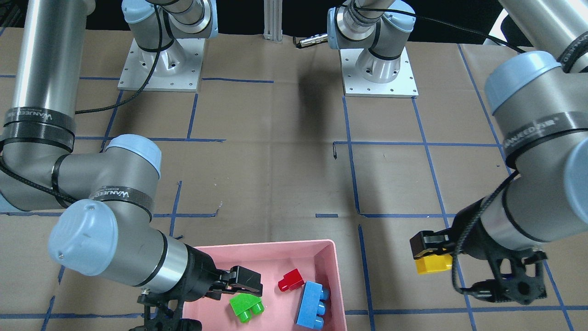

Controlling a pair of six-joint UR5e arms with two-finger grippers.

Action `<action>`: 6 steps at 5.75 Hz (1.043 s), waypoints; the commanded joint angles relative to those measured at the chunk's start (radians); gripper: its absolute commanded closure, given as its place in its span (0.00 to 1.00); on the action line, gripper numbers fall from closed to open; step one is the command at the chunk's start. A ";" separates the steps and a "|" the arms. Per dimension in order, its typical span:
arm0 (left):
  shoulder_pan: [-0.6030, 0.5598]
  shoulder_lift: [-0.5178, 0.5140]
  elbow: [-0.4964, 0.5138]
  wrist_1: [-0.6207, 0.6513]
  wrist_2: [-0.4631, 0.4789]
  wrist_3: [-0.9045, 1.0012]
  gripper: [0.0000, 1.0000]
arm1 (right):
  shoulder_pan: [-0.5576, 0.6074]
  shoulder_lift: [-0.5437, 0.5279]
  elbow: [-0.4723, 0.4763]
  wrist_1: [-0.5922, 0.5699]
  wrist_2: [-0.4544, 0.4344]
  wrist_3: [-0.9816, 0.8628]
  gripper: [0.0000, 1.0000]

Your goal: Put all blocks into box

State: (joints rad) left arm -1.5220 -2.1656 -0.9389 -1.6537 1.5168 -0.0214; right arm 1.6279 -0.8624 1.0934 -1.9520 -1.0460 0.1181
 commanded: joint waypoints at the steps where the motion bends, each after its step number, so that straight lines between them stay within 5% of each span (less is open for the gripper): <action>1: -0.139 -0.052 0.003 0.094 0.031 -0.218 0.77 | -0.070 -0.045 0.005 0.089 -0.063 -0.148 0.01; 2: -0.218 -0.095 0.011 0.160 0.033 -0.332 0.77 | -0.106 -0.079 0.005 0.196 -0.156 -0.226 0.01; 4: -0.253 -0.204 0.012 0.277 0.033 -0.379 0.73 | -0.144 -0.185 0.005 0.327 -0.476 -0.305 0.01; 6: -0.259 -0.215 0.005 0.296 0.030 -0.368 0.01 | -0.142 -0.298 0.006 0.454 -0.506 -0.298 0.01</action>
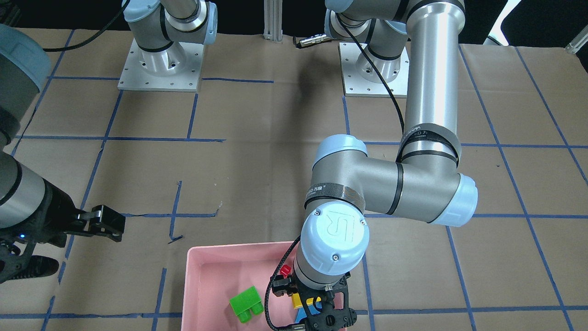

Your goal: Put all blocks into box

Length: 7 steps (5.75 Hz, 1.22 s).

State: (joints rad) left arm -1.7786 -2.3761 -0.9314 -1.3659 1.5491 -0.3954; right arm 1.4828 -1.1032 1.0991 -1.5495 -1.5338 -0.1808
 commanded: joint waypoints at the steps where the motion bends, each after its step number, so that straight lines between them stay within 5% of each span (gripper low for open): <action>1: -0.002 0.006 -0.003 0.004 -0.001 0.007 0.00 | 0.011 -0.142 0.055 0.075 -0.011 0.009 0.01; 4: 0.057 0.191 -0.080 -0.091 0.000 0.177 0.00 | 0.016 -0.426 0.487 -0.106 0.004 0.012 0.00; 7: 0.230 0.649 -0.560 -0.105 -0.010 0.478 0.00 | 0.043 -0.466 0.518 -0.146 -0.011 0.087 0.00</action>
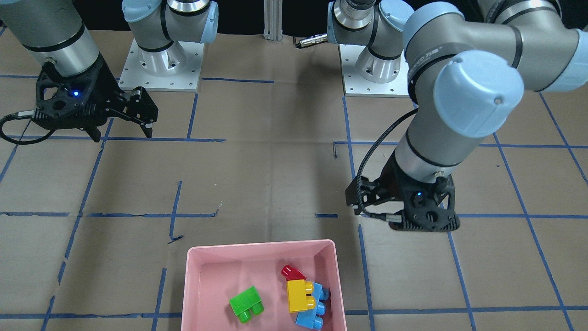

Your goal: Put all blocks into box

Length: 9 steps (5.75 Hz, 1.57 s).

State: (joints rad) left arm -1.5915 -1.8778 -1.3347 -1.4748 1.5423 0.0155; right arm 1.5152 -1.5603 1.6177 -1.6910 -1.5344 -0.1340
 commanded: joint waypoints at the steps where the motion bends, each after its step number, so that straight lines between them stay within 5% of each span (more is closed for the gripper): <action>1: 0.045 0.258 -0.223 -0.007 0.008 0.096 0.00 | 0.034 -0.007 -0.001 -0.006 -0.010 0.113 0.00; 9: 0.038 0.321 -0.227 -0.065 0.007 0.113 0.00 | 0.068 -0.003 0.016 -0.049 -0.056 0.172 0.00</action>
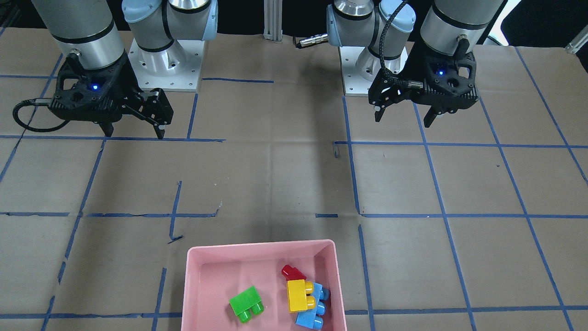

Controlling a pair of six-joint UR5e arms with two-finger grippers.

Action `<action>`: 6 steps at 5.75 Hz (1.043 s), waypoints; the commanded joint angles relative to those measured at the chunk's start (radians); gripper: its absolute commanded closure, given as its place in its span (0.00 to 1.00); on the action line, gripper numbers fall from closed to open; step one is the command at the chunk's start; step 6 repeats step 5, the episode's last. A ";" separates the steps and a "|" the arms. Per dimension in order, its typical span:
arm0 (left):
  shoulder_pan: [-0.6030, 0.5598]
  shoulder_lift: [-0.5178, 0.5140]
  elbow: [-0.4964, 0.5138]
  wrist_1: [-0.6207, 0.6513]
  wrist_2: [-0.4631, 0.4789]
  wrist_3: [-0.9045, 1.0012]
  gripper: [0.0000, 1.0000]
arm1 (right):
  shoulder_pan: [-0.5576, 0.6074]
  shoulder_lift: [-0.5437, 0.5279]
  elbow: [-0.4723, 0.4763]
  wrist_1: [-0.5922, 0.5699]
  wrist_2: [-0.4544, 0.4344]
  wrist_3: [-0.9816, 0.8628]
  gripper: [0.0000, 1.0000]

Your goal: Put all blocks into box

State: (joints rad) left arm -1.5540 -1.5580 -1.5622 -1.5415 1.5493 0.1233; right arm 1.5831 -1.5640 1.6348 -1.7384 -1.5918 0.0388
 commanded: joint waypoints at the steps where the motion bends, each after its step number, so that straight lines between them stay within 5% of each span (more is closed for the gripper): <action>1: 0.000 0.009 -0.008 0.001 0.000 0.007 0.00 | 0.000 0.004 -0.003 -0.001 0.001 0.000 0.00; 6: 0.002 0.004 0.004 0.003 -0.002 -0.003 0.00 | -0.002 0.005 0.000 -0.001 -0.002 0.000 0.00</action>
